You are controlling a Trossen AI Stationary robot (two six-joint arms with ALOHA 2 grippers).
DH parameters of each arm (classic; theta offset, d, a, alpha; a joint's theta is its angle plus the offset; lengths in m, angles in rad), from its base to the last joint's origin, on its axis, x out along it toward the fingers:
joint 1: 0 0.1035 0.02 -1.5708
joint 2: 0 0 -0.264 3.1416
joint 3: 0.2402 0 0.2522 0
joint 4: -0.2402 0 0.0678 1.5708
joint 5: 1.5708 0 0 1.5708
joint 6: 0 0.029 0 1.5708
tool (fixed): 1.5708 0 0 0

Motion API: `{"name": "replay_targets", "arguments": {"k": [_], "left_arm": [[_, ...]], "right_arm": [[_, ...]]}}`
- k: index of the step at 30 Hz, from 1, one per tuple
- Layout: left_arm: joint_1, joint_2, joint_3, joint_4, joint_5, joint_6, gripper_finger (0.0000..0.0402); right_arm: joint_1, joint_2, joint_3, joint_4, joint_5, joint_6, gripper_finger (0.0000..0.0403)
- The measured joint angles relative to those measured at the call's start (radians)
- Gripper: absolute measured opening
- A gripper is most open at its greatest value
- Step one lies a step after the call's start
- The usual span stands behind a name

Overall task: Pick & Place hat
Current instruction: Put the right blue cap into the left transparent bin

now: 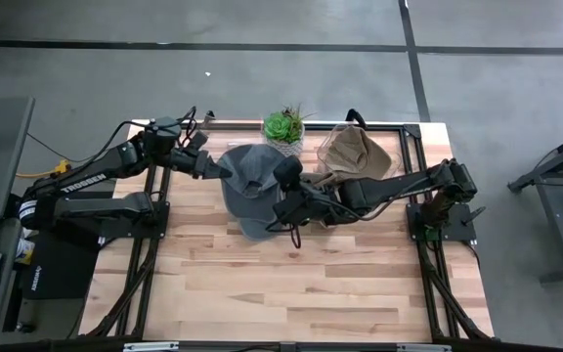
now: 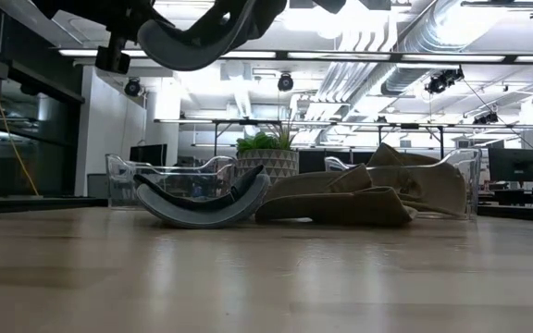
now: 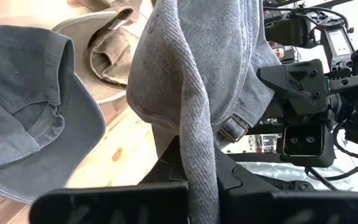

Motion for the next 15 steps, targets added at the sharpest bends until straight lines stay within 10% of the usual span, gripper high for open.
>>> {"name": "replay_targets", "arguments": {"k": [15], "left_arm": [[0.0,0.0,0.0,-0.001,0.004,-0.003,0.0]], "right_arm": [[0.004,0.0,0.0,0.0,-0.007,0.009,0.0033]]}}
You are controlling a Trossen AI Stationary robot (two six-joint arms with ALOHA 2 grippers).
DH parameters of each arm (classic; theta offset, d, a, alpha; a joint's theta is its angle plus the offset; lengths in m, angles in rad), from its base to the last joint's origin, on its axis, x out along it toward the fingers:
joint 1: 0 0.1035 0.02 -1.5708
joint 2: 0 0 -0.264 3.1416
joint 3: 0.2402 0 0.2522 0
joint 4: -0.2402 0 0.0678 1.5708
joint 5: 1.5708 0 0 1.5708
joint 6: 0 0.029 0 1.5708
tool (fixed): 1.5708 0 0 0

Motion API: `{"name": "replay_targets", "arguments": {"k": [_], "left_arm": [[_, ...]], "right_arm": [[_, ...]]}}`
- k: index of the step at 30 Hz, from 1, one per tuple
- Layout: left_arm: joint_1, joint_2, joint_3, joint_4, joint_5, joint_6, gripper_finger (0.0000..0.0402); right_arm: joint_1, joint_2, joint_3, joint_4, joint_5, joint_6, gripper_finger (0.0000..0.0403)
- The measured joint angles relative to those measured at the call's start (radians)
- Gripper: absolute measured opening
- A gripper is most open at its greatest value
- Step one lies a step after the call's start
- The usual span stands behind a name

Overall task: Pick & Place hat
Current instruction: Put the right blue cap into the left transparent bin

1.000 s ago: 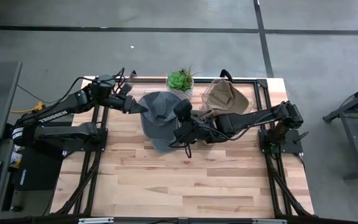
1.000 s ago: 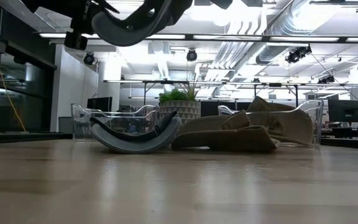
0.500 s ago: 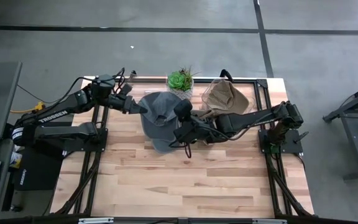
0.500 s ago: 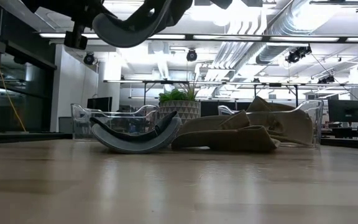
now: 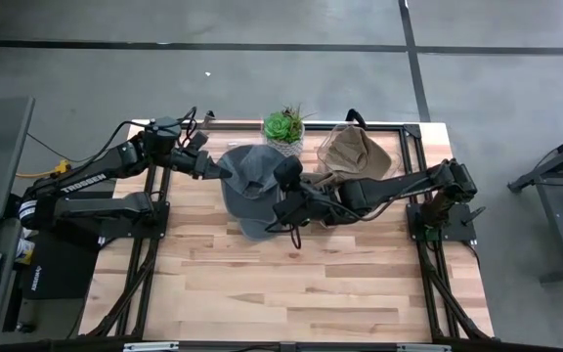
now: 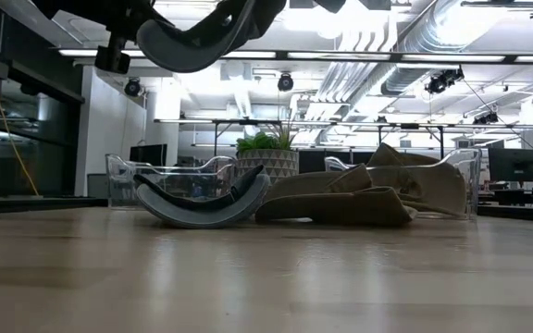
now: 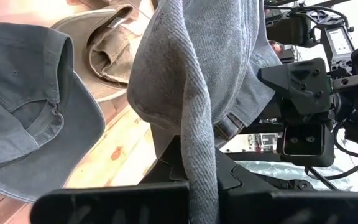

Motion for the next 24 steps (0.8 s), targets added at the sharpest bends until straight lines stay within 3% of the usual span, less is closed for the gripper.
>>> {"name": "replay_targets", "arguments": {"k": [9,24], "left_arm": [[0.0,0.0,0.0,0.0,0.001,0.0,0.0],[0.0,0.0,0.0,0.0,0.007,-0.001,0.0]], "right_arm": [[0.003,0.0,0.0,0.0,0.006,0.135,0.0052],[0.004,0.0,0.0,-0.051,0.096,0.471,0.0154]]}}
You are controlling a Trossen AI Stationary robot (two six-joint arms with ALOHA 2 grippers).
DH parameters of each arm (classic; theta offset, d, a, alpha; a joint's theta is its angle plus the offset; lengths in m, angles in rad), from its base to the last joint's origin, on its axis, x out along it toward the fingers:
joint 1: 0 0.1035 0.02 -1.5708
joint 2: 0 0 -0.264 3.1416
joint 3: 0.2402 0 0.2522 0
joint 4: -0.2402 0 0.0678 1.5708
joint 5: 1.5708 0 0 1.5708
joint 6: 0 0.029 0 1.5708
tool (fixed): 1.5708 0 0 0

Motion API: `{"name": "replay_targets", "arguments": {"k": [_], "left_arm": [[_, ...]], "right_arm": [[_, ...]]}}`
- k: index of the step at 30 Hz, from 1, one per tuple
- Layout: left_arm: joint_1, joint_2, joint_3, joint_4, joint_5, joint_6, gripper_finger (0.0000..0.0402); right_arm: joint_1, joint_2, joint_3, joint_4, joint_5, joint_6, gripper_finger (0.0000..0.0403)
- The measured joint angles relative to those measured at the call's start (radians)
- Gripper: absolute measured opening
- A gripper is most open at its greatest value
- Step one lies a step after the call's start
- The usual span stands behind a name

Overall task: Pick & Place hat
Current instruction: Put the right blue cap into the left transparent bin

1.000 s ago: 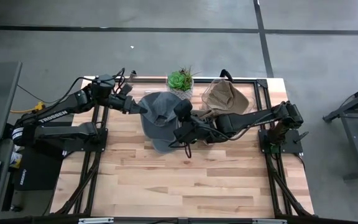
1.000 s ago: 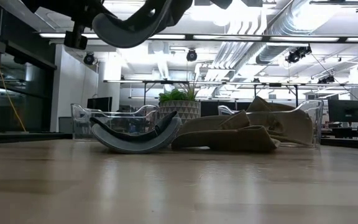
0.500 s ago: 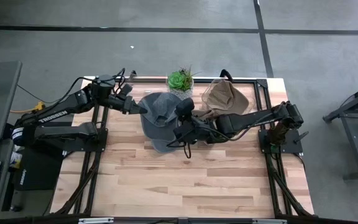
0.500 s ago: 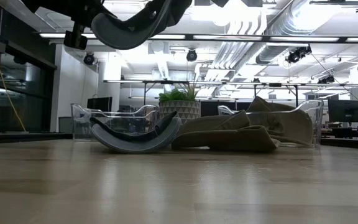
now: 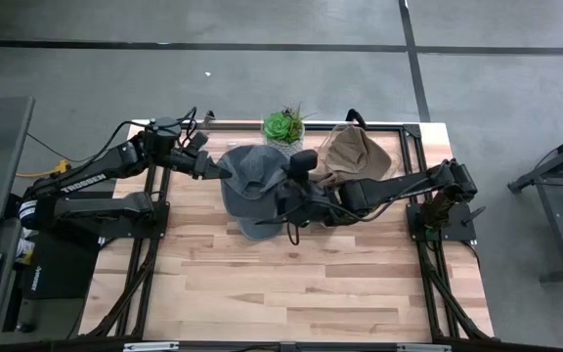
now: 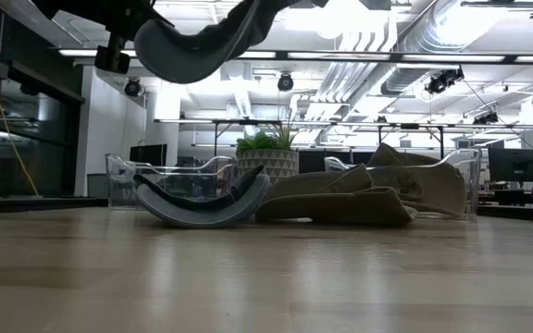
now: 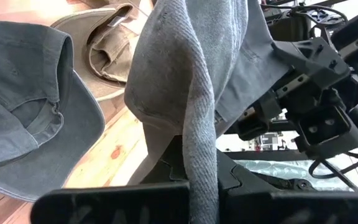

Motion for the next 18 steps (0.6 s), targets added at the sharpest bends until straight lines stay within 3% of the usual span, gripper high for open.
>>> {"name": "replay_targets", "arguments": {"k": [11,18], "left_arm": [[0.0,0.0,0.0,0.0,0.001,0.0,0.0],[0.0,-0.004,0.0,0.0,-0.053,0.0,0.0]], "right_arm": [[0.001,0.0,0.0,-0.294,0.032,0.484,0.0174],[0.001,0.0,0.0,-0.525,-0.005,0.948,0.0173]]}}
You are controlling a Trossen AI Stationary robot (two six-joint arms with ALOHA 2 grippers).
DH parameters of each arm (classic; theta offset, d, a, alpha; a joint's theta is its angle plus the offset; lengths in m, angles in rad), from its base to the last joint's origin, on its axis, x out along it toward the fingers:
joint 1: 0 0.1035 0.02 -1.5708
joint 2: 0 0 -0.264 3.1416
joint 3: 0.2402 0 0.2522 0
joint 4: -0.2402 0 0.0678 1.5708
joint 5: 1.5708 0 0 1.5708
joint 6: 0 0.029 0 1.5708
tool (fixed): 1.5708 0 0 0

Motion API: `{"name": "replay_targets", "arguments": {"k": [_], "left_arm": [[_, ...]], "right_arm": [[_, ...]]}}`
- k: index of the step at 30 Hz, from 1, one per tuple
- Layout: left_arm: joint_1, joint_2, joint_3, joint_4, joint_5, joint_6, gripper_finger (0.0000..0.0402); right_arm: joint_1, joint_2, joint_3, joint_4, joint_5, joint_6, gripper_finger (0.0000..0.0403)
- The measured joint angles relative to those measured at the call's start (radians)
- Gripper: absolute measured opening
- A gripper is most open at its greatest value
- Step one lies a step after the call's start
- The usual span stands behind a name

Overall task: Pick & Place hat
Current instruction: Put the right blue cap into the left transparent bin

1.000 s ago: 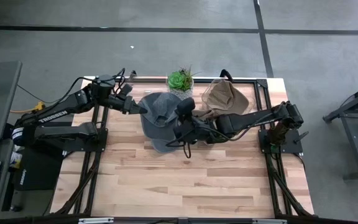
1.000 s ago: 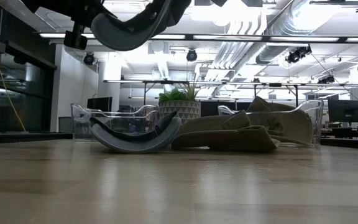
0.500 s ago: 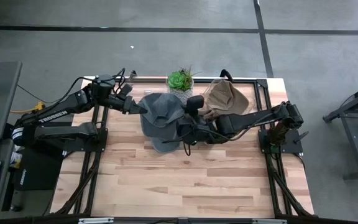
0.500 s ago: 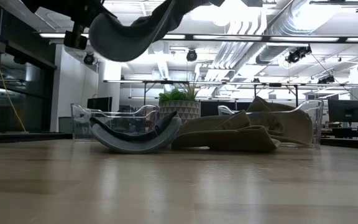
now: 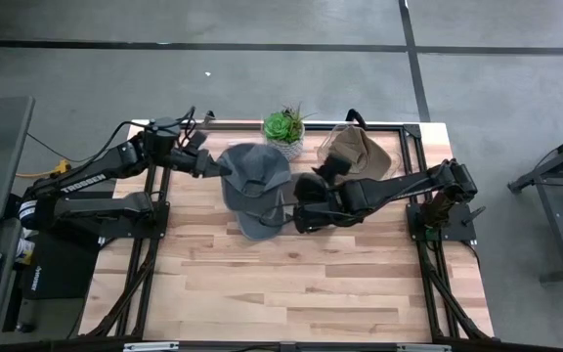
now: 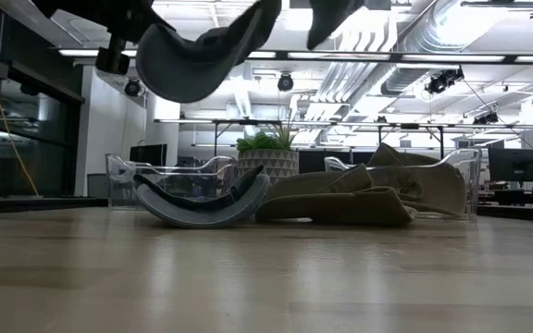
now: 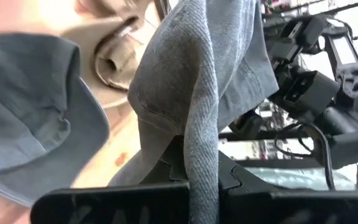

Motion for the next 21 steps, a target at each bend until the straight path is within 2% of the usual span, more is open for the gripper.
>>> {"name": "replay_targets", "arguments": {"k": [4,8,13,21], "left_arm": [[0.0,-0.008,0.0,-0.002,-0.087,-0.002,0.0],[0.0,-0.035,0.0,0.01,-0.19,-0.01,0.0],[0.0,-0.066,0.0,0.008,-0.369,-0.05,0.0],[0.0,-0.15,0.0,-0.001,-0.698,-0.154,0.0]], "right_arm": [[-0.001,0.0,0.0,-0.11,-0.074,0.252,0.0174],[-0.003,-0.001,0.0,-0.164,-0.147,0.409,0.0173],[-0.003,-0.001,0.0,-0.167,-0.195,0.478,0.0174],[-0.003,-0.002,0.0,-0.141,-0.2,0.52,0.0173]]}}
